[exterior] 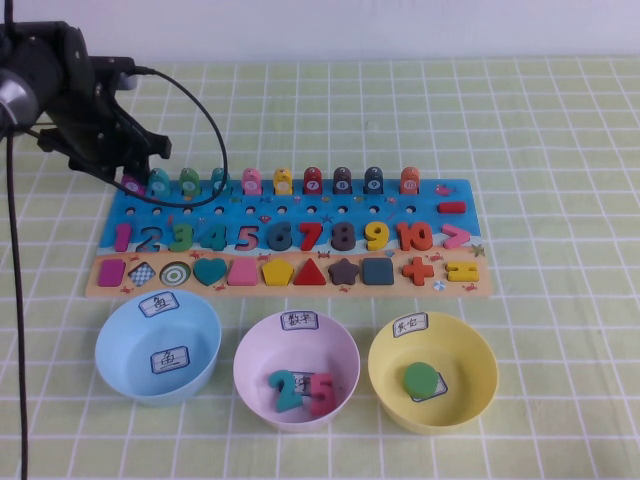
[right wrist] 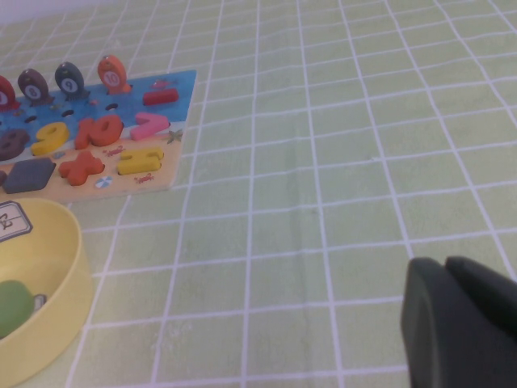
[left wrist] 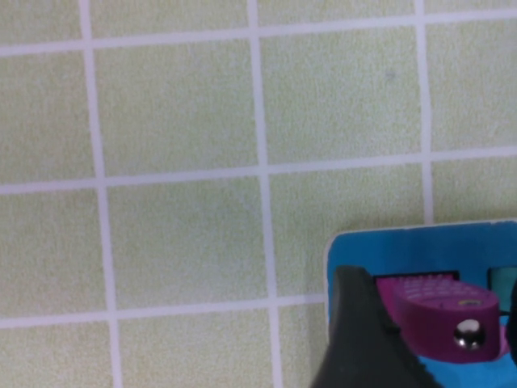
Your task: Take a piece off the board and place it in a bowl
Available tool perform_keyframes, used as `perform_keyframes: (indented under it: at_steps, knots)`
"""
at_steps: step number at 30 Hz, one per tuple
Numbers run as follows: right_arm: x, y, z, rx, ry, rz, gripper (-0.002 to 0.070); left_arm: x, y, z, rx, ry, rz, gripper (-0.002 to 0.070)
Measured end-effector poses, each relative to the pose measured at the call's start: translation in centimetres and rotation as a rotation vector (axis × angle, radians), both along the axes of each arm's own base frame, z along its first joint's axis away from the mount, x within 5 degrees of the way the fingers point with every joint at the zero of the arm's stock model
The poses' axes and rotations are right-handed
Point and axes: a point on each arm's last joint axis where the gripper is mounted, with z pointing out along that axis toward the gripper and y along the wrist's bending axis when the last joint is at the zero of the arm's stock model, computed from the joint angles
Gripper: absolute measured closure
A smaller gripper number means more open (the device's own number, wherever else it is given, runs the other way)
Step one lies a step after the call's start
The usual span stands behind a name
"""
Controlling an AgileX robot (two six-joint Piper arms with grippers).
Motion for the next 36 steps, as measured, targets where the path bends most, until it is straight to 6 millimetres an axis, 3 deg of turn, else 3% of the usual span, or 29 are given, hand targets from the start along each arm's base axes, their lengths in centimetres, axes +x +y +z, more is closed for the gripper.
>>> perform_keyframes:
  at_steps: [18, 27, 30, 34, 36]
  knots:
    - [0.0, 0.0, 0.0, 0.000, 0.000, 0.000, 0.0694, 0.0, -0.1, 0.0, -0.015, 0.002, 0.002, 0.0347]
    - [0.0, 0.0, 0.0, 0.000, 0.000, 0.000, 0.0694, 0.1, -0.1, -1.1, -0.012, 0.030, 0.002, 0.0349]
    - [0.0, 0.0, 0.0, 0.000, 0.000, 0.000, 0.0694, 0.1, -0.1, -1.1, -0.013, 0.028, 0.002, 0.0384]
    - [0.0, 0.0, 0.0, 0.000, 0.000, 0.000, 0.0694, 0.1, -0.1, -1.1, -0.013, 0.028, 0.002, 0.0483]
    - [0.0, 0.0, 0.0, 0.000, 0.000, 0.000, 0.0694, 0.1, -0.1, -1.1, -0.013, 0.028, 0.002, 0.0487]
